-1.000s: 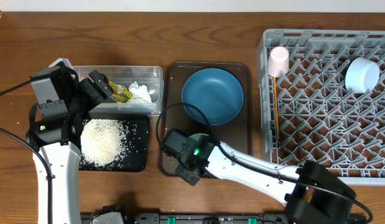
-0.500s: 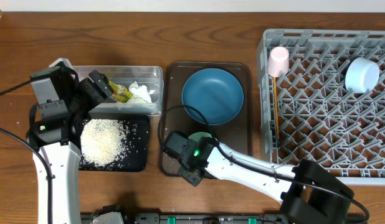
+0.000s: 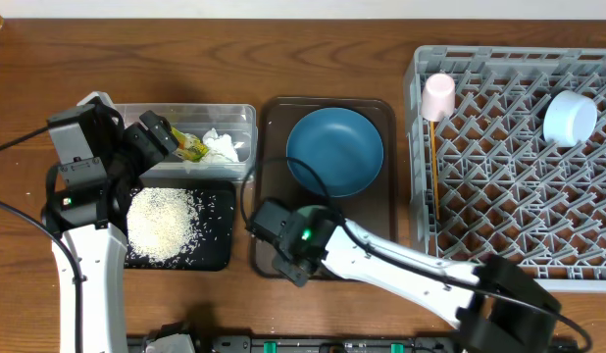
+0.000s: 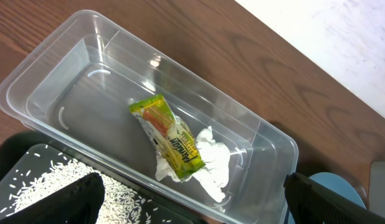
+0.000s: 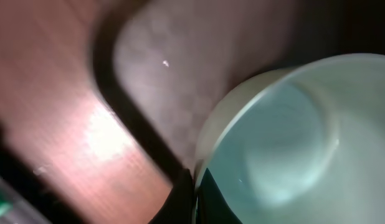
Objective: Sort waste into correct bins and load items into the dishwasher rack
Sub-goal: 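Lift mint-green bowl with right gripper and lower it into the rack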
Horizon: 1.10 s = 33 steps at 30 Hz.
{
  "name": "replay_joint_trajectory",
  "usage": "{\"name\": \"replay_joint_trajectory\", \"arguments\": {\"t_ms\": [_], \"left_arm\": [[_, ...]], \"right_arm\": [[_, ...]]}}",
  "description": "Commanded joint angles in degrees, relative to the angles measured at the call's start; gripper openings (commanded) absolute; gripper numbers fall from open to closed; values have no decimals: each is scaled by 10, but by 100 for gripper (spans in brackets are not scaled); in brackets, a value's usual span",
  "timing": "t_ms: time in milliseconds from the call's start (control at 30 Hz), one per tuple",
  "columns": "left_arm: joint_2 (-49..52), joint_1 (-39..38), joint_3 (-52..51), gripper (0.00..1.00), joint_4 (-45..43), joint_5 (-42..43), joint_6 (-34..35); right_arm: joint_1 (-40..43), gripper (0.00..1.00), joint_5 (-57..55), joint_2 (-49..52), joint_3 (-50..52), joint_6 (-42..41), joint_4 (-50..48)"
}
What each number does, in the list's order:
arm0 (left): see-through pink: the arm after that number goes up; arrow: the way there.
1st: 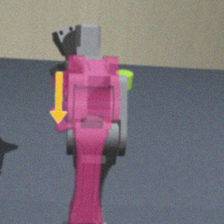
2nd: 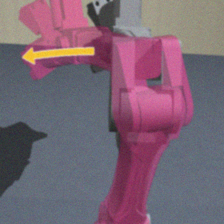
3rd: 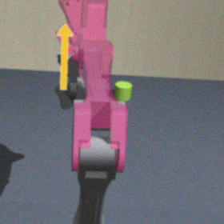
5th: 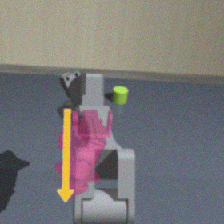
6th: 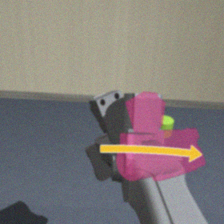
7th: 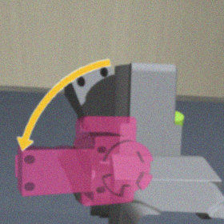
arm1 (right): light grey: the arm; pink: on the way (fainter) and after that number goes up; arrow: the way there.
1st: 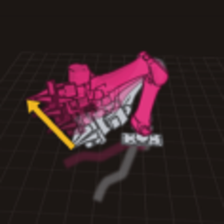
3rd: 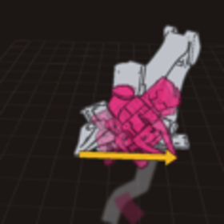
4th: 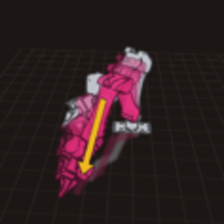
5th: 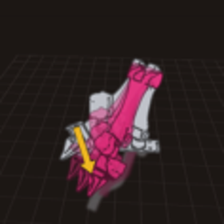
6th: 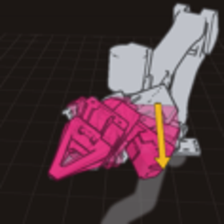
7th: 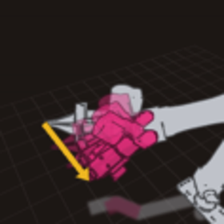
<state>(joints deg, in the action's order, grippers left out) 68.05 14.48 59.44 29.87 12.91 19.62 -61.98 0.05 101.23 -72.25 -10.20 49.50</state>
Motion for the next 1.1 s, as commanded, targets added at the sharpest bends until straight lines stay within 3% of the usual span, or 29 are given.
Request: {"name": "replay_joint_trajectory", "arguments": {"t_ms": [0,267,467,700,1067], "left_arm": [[2,2,-2,95,1,-5,-5],[2,2,-2,95,1,-5,-5],[2,2,-2,95,1,-5,-5],[2,2,-2,95,1,-5,-5],[2,2,-2,95,1,-5,-5]], "right_arm": [[19,1,-3,-65,-73,10,34],[163,1,47,-185,-123,51,110],[346,1,297,-249,-123,159,111],[573,1,574,-239,-117,268,193],[743,1,697,-208,-2,407,226]]}}
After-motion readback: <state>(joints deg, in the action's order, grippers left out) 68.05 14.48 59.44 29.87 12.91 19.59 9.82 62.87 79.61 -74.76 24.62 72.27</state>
